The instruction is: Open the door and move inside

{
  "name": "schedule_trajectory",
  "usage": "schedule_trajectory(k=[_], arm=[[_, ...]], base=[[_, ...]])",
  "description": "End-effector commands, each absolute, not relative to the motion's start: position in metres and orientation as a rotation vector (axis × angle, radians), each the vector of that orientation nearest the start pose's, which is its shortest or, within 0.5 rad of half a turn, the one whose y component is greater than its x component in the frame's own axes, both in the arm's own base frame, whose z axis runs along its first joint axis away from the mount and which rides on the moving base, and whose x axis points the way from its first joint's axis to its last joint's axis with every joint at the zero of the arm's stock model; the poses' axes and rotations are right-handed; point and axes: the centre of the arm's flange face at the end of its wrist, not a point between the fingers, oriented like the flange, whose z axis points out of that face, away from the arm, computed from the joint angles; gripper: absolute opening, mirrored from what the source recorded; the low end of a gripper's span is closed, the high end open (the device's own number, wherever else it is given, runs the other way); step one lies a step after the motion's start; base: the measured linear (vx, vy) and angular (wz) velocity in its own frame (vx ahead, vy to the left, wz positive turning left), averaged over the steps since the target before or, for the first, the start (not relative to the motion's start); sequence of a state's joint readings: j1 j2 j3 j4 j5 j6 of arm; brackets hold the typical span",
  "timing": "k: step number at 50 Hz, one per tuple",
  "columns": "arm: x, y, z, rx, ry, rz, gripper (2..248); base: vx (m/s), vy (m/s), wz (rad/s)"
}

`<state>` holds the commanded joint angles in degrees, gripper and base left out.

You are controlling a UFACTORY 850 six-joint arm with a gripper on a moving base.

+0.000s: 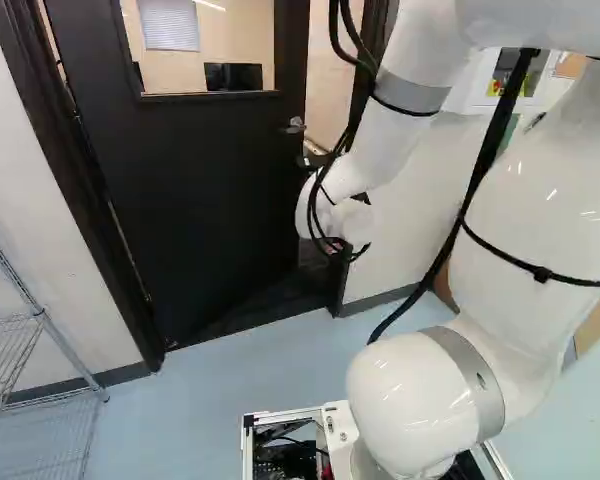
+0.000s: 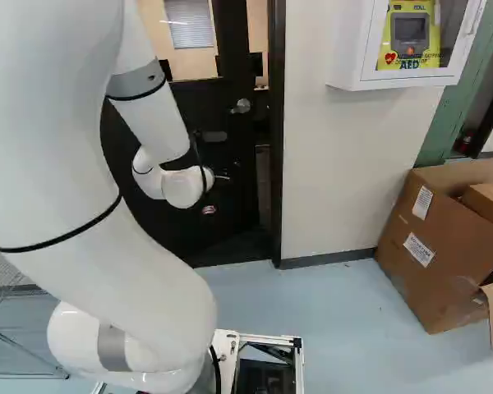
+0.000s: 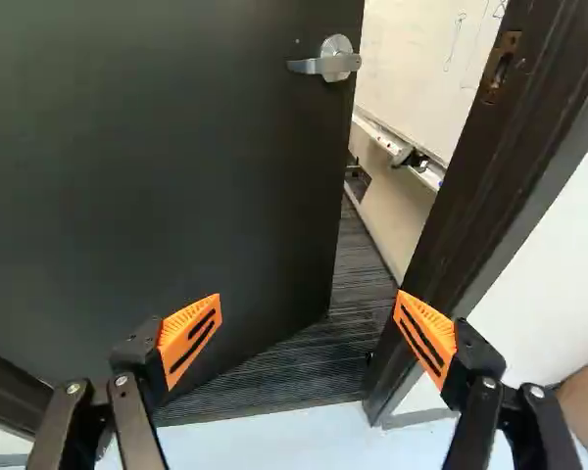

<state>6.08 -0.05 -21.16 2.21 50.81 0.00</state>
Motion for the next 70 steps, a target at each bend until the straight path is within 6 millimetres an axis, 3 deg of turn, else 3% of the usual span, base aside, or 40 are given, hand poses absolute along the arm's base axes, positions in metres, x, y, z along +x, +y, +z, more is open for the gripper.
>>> schedule_trajectory(k=[42, 70], arm=[[0.298, 0.023, 0.378, -2.500, -0.048, -1.834, 247], [0.290, 0.022, 0.377, -2.497, -0.050, -1.837, 247]], base=[[0.000, 0.000, 0.000], [0.000, 0.000, 0.000]])
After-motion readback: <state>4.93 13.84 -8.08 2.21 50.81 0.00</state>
